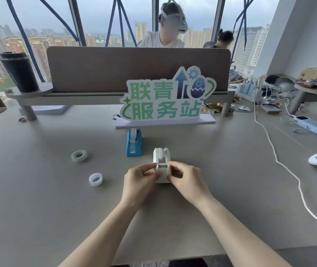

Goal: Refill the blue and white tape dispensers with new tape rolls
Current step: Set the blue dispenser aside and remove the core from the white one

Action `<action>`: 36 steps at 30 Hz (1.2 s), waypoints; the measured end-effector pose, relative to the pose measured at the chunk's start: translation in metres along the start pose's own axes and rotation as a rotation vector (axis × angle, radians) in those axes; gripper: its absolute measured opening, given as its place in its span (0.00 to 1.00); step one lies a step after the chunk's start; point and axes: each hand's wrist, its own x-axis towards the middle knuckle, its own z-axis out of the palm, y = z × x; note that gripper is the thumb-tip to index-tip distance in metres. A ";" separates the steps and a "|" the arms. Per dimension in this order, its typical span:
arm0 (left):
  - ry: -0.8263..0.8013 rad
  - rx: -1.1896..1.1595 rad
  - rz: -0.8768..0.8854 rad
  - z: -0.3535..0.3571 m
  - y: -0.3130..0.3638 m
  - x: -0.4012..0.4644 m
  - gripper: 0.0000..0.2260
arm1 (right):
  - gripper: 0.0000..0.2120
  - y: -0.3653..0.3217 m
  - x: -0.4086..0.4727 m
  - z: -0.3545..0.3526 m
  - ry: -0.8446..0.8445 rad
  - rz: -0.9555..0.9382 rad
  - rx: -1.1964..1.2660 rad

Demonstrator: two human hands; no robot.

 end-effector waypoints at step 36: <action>0.065 -0.060 0.115 -0.019 -0.022 0.003 0.12 | 0.20 -0.054 0.036 0.006 -0.184 -0.218 -0.288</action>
